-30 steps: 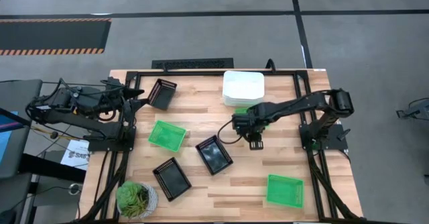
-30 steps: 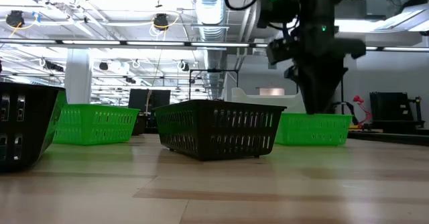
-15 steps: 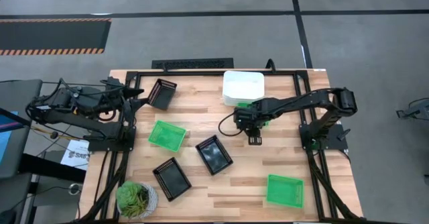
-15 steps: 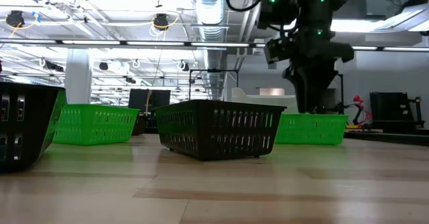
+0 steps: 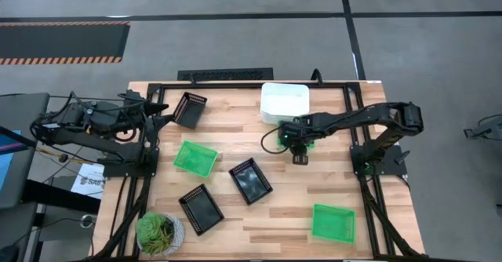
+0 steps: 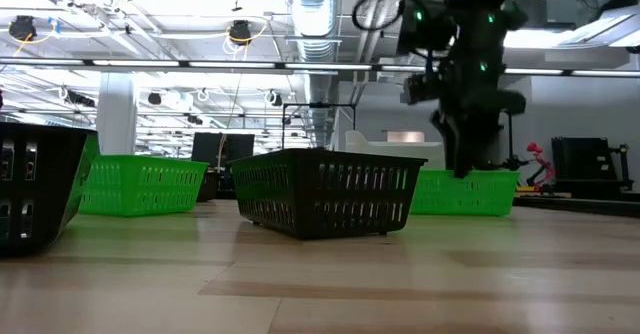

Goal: Stack baskets by color
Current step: Stack the top right green bin on the left green bin

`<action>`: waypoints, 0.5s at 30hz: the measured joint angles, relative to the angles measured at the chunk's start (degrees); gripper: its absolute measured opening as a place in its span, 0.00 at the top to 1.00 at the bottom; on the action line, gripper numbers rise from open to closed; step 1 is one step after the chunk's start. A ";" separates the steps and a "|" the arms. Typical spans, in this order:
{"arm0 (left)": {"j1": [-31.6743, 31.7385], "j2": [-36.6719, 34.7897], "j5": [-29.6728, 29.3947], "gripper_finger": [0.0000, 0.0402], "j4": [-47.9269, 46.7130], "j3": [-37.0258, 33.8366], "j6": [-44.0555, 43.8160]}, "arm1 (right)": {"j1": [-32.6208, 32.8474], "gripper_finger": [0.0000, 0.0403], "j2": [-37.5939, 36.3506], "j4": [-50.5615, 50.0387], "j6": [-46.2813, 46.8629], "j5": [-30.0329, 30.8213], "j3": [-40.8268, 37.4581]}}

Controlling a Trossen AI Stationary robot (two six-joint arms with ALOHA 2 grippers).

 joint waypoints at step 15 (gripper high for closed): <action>-0.02 0.00 -0.04 0.36 0.00 0.00 -0.83 | -2.15 0.94 1.55 5.64 3.84 -0.13 -4.20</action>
